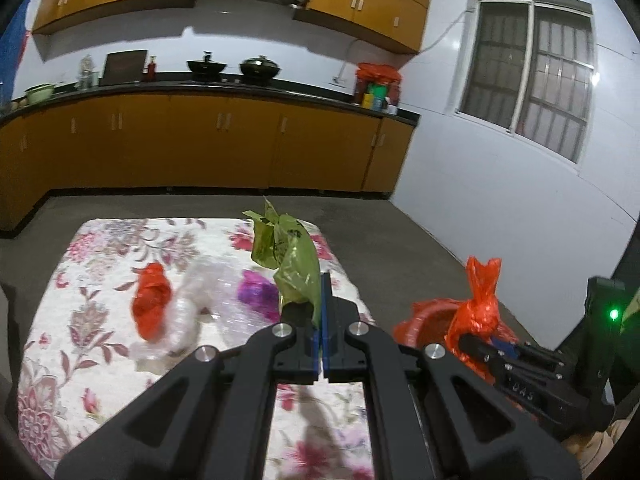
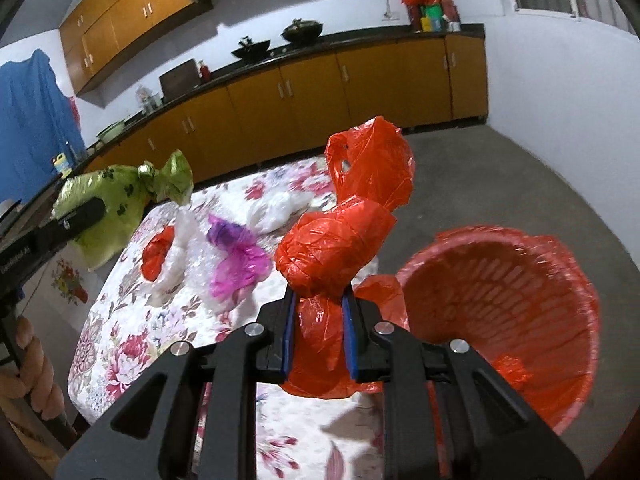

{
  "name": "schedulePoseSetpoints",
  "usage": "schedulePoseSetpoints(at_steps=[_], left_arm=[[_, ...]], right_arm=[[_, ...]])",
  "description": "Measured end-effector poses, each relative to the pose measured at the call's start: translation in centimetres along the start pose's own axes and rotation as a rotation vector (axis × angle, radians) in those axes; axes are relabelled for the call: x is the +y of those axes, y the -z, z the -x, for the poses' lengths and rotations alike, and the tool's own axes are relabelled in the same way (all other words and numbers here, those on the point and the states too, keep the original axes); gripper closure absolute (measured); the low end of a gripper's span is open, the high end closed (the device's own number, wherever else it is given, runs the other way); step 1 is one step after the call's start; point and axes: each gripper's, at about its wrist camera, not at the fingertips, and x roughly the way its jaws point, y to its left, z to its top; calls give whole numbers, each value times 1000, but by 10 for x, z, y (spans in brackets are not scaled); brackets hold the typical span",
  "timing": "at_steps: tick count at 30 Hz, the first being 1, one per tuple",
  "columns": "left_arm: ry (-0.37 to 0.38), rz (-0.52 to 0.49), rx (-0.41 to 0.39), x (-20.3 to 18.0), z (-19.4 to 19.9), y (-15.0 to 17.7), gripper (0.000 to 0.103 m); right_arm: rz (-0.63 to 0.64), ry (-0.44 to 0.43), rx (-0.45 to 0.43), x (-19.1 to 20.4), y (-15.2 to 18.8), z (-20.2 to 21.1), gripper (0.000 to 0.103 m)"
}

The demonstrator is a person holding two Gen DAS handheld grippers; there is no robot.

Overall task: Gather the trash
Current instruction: 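Carry the knotted red bag and green bag over the red basket with both grippers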

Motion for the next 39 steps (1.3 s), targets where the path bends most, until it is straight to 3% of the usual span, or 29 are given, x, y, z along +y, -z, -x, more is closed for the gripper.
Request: schedulePoseSetpoints(at_steps=[17, 28, 39], left_arm=[[196, -92, 55, -92, -26, 26, 100], [292, -129, 107, -137, -49, 46, 100], [339, -161, 150, -166, -68, 63, 100]], right_arm=[[-80, 143, -69, -74, 1, 49, 83], [-117, 174, -76, -102, 6, 60, 83], [-167, 186, -71, -126, 10, 63, 83]])
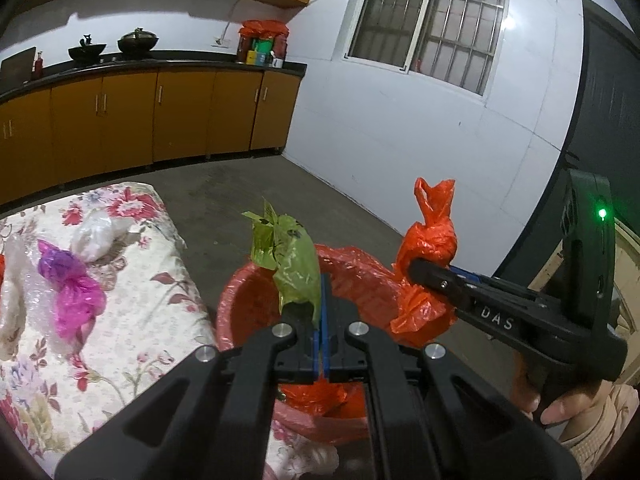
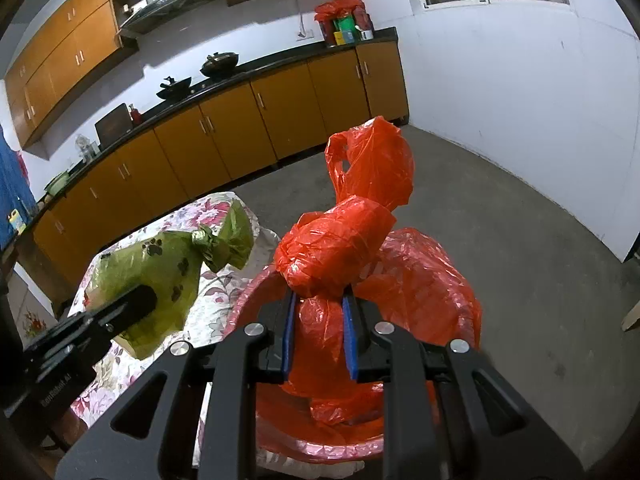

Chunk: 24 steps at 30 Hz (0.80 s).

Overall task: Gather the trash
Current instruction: 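Carry the knotted red bag and green bag over the red basket with both grippers, then open both grippers to drop the bags into the basket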

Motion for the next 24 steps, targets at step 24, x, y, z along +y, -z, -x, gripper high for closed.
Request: schedulePoseSetpoints(at_steps=[24], left_arm=[[25, 27, 100, -6, -43, 19, 93]], right_arm=[[-40, -12, 32, -20, -3, -16, 76]])
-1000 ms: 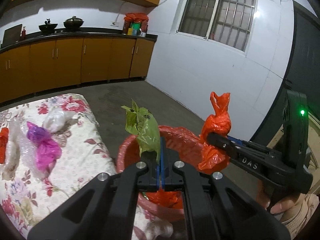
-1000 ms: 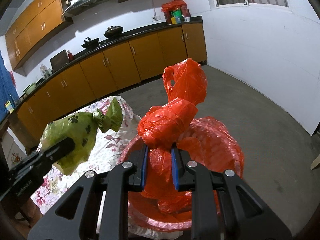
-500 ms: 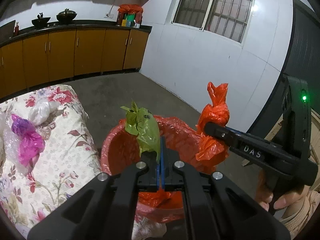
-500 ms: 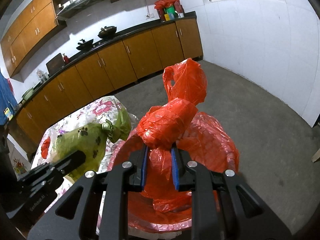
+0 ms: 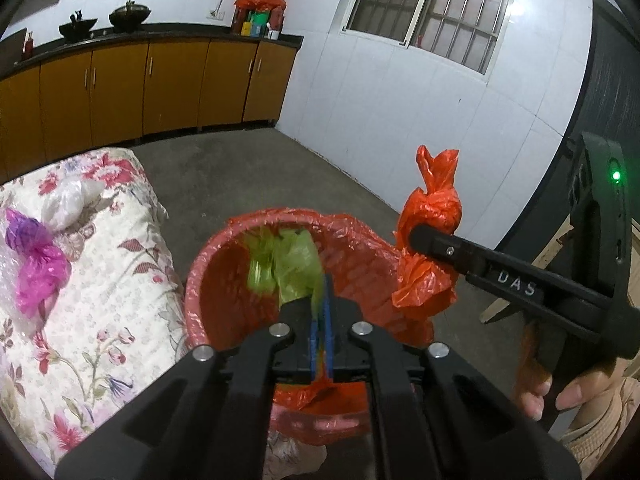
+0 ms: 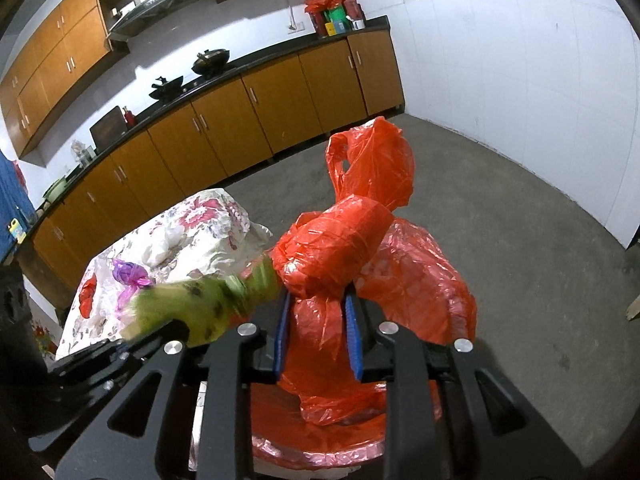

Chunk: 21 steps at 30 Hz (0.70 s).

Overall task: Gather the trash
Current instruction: 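Open both grippers to drop the bags into the basket, then move both grippers back from the basket toward the table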

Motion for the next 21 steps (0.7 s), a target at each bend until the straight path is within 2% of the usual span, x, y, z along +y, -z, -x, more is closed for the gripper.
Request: schedulePoseSetpoints(at_steps=[6, 21], left_arm=[[-17, 19, 17, 7, -4, 6, 76], [-85, 53, 3, 28, 10, 9, 62]], right_arm=[[-29, -10, 29, -9, 4, -7, 70], [-9, -4, 33, -6, 9, -5, 70]])
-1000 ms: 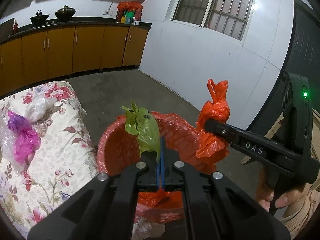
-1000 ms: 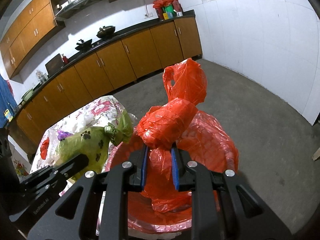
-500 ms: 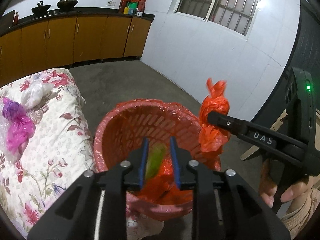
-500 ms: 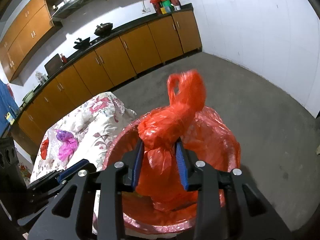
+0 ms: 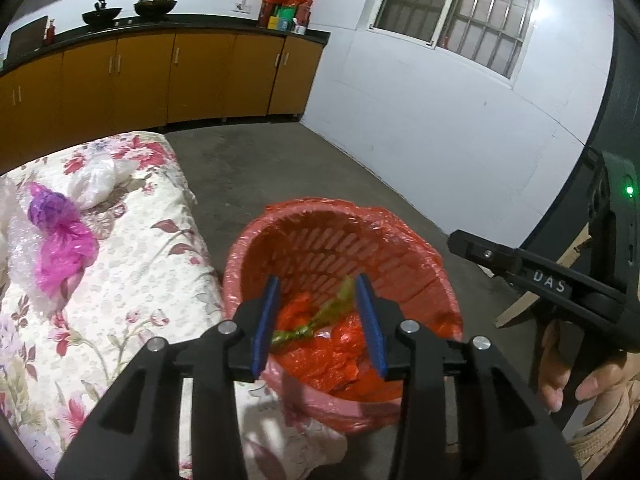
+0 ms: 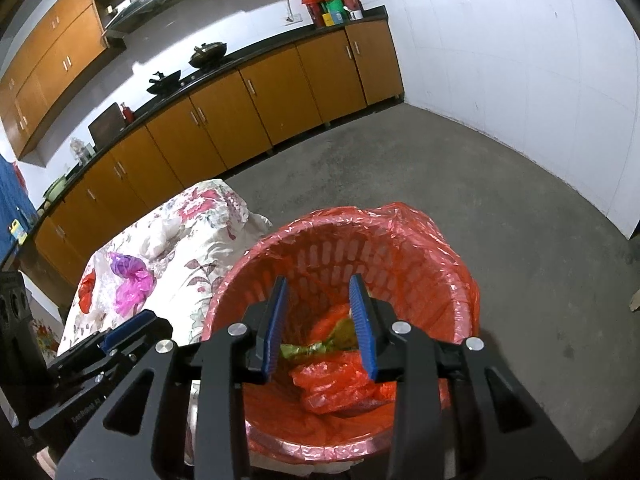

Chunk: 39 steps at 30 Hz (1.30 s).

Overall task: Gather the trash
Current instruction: 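Move both grippers back from the basket toward the table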

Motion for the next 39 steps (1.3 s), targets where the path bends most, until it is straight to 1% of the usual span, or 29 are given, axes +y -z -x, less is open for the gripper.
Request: schedulePoseSetpoints(at_steps=[3, 10, 21, 23, 25, 28, 29, 31, 36, 39], left_arm=[[-22, 14, -6, 9, 3, 0, 60], [-87, 36, -23, 31, 12, 2, 58], [-191, 79, -51, 70, 36, 6, 56], [-218, 79, -63, 77, 43, 7, 54], [-251, 78, -80, 82, 51, 8, 51], [-320, 83, -110, 98, 68, 13, 48], [-337, 87, -116, 103, 72, 15, 46], [-382, 99, -128, 116, 84, 19, 44], [-494, 140, -141, 155, 108, 29, 41], [-543, 176, -146, 177, 122, 33, 40]], right_arm=[[16, 1, -1, 5, 1, 0, 70], [56, -4, -5, 19, 2, 0, 70], [86, -14, -7, 32, 2, 0, 70], [93, -18, -8, 36, 2, 0, 70], [103, -28, -10, 40, 2, 0, 70], [125, -50, -10, 52, 1, -1, 69], [132, -57, -10, 56, 1, -2, 64], [150, -75, -17, 67, 2, -3, 60], [213, -117, -10, 101, 3, -9, 60], [243, -147, -1, 122, 6, -14, 60]])
